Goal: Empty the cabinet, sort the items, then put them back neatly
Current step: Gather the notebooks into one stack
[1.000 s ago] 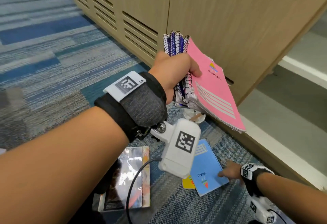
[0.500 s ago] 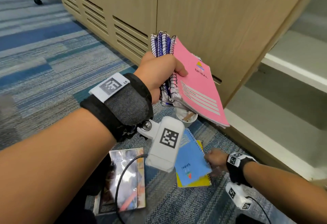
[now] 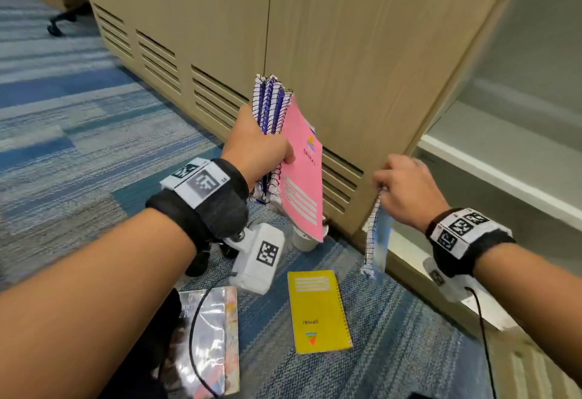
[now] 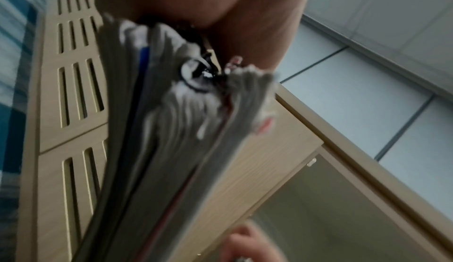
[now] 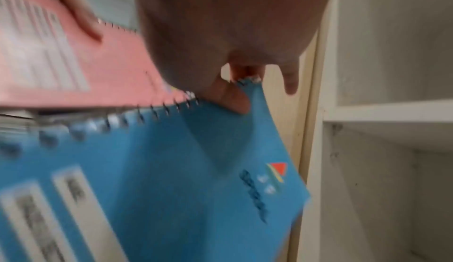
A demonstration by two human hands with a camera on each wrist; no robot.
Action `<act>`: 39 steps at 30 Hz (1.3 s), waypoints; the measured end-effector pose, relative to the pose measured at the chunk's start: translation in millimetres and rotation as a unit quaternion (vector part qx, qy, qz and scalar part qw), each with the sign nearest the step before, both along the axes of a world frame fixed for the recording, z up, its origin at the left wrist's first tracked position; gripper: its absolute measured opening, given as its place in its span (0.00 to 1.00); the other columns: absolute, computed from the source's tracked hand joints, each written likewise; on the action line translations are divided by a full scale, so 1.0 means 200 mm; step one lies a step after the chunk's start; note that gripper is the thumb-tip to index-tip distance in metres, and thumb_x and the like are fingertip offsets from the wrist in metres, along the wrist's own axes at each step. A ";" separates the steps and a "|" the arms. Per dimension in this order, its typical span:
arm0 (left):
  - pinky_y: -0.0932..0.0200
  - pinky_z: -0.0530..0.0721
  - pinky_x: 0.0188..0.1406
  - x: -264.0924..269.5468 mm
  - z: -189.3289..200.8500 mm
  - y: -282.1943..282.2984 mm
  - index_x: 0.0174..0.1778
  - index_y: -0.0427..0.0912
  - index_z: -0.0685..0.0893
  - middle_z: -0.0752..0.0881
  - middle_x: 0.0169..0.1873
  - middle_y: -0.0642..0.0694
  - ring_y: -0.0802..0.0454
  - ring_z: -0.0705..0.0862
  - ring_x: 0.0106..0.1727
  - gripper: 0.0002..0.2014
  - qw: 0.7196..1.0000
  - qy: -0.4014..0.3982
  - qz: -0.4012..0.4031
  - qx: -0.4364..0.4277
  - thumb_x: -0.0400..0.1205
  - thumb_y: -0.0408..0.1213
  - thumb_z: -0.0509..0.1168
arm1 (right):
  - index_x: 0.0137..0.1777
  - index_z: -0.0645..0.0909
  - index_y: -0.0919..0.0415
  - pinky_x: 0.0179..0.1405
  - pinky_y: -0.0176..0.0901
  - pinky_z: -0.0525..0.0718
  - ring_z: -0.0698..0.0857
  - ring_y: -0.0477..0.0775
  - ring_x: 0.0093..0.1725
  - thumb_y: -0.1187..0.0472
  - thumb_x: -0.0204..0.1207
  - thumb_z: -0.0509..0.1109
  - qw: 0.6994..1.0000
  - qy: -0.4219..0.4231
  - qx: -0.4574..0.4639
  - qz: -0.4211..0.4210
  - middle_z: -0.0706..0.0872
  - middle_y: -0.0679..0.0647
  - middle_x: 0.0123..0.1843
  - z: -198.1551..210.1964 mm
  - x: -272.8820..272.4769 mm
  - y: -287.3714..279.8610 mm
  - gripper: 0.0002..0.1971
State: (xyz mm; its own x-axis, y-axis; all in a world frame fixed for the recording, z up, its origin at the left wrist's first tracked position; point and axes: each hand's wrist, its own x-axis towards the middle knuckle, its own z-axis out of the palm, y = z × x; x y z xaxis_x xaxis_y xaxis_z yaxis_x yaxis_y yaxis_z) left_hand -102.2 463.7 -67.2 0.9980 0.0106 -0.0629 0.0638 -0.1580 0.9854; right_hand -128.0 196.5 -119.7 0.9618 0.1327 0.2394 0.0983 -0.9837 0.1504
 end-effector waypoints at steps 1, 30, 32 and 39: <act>0.52 0.86 0.46 -0.01 0.00 0.00 0.56 0.49 0.73 0.84 0.46 0.51 0.48 0.84 0.48 0.29 0.999 -0.005 -0.007 0.037 0.64 0.27 0.77 | 0.35 0.87 0.54 0.62 0.60 0.75 0.80 0.62 0.58 0.64 0.67 0.65 0.998 -0.049 0.031 0.014 0.80 0.54 0.48 0.01 -0.02 -0.01 0.08; 0.41 0.91 0.51 -0.13 -0.18 -0.22 0.58 0.42 0.86 0.93 0.48 0.39 0.40 0.93 0.46 0.11 0.980 0.120 -0.097 -0.130 0.80 0.34 0.73 | 0.79 0.61 0.45 0.44 0.46 0.80 0.83 0.47 0.56 0.40 0.74 0.74 0.625 0.185 0.726 -0.217 0.79 0.47 0.69 -0.23 -0.08 0.26 0.38; 0.43 0.92 0.45 -0.11 -0.19 -0.20 0.55 0.41 0.87 0.94 0.45 0.38 0.39 0.93 0.43 0.07 0.975 0.138 -0.100 -0.146 0.82 0.30 0.70 | 0.81 0.58 0.46 0.52 0.55 0.86 0.88 0.54 0.55 0.38 0.66 0.80 0.602 0.184 0.746 -0.216 0.82 0.50 0.68 -0.24 -0.07 0.26 0.48; 0.44 0.91 0.49 -0.12 -0.13 -0.16 0.60 0.37 0.88 0.93 0.48 0.37 0.39 0.93 0.45 0.16 0.951 0.198 -0.131 -0.199 0.84 0.44 0.68 | 0.82 0.60 0.49 0.56 0.68 0.87 0.90 0.67 0.50 0.55 0.70 0.80 0.514 0.202 0.819 -0.154 0.88 0.61 0.62 -0.23 -0.03 0.18 0.44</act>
State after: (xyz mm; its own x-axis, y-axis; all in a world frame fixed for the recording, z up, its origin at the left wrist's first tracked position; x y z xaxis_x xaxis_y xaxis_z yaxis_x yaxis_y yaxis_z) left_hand -125.3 431.6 -92.9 0.8600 -0.3390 -0.3814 0.4523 0.1602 0.8774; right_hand -134.9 233.3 -164.9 0.8918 -0.1021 -0.4408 -0.4029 0.2639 -0.8764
